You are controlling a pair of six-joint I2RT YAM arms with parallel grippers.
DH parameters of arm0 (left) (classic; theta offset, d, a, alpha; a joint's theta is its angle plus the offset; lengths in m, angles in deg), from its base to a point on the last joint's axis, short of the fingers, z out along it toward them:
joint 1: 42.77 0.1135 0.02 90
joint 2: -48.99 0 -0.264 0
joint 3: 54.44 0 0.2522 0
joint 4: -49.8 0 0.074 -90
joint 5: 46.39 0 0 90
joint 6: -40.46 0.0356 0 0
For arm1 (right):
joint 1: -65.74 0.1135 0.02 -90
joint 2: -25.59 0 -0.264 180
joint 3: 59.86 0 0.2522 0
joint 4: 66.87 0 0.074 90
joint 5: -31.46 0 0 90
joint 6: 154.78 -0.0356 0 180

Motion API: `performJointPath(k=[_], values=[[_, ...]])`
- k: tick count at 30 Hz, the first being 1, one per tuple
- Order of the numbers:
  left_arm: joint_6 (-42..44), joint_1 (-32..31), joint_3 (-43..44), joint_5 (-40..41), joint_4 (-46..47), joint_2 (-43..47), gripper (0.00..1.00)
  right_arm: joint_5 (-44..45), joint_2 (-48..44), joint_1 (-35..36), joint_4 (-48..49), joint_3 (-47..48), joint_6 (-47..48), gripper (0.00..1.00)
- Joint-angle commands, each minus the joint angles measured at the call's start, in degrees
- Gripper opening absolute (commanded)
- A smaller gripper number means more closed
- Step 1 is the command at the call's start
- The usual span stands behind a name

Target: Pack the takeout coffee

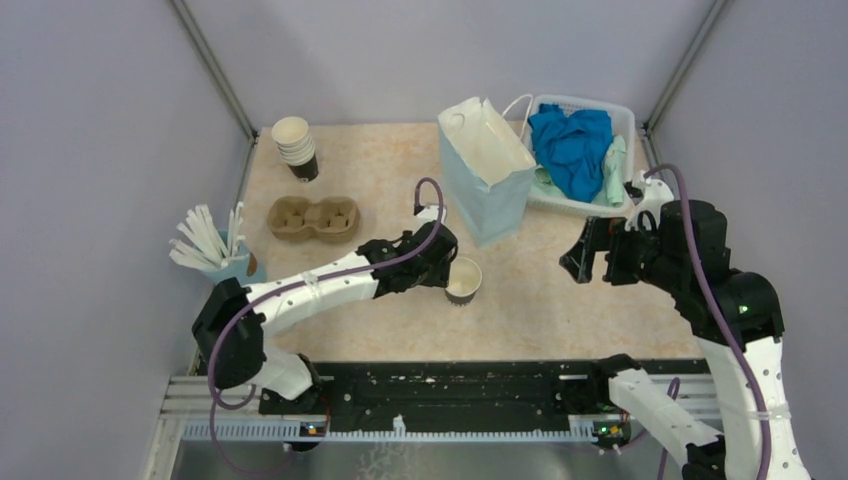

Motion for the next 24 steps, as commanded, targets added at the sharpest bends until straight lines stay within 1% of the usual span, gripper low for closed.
performJointPath(k=[1,3,6,9,12,15,17,20,21,23,24], values=[[-3.49,0.15,5.87,5.17,-10.47,6.7,0.66,-1.7,0.36,-0.13,1.38,2.4,1.04,0.99],[-5.55,1.09,7.8,5.44,-17.0,8.81,0.76,-3.35,0.67,-0.13,1.72,2.27,0.58,0.99],[-9.54,2.39,8.78,5.62,-26.23,12.65,0.85,-5.84,0.29,-0.13,2.69,0.66,-0.04,0.99],[-13.05,5.37,8.33,4.77,-35.28,15.79,0.88,-6.57,-0.16,-0.11,2.39,-0.63,-0.15,0.99],[-12.78,11.86,7.34,2.85,-41.61,18.06,0.9,-7.41,-0.77,0.41,2.75,-2.14,-0.07,0.99],[-7.68,21.08,5.11,0.24,-43.4,19.83,0.9,-8.04,-0.98,1.68,3.92,-4.61,-0.37,0.99],[-2.94,26.01,3.67,-0.31,-43.41,19.42,0.87,-8.31,-0.82,2.61,4.58,-5.92,-0.63,0.99],[0.65,30.69,1.61,0.47,-43.62,16.37,0.82,-8.45,-0.65,3.82,5.72,-7.43,-0.98,0.99],[0.5,31.96,0.91,1.07,-44.01,14.92,0.8,-8.47,-0.51,4.23,6.01,-7.79,-1.03,0.99],[1.52,35.64,-0.3,-1.15,-43.23,13.49,0.74,-8.4,-0.21,4.88,6.33,-8.26,-1.09,0.99],[1.52,37.04,-0.29,-1.48,-43.11,12.69,0.73,-8.26,-0.2,5.16,6.5,-8.58,-1.05,0.99]])
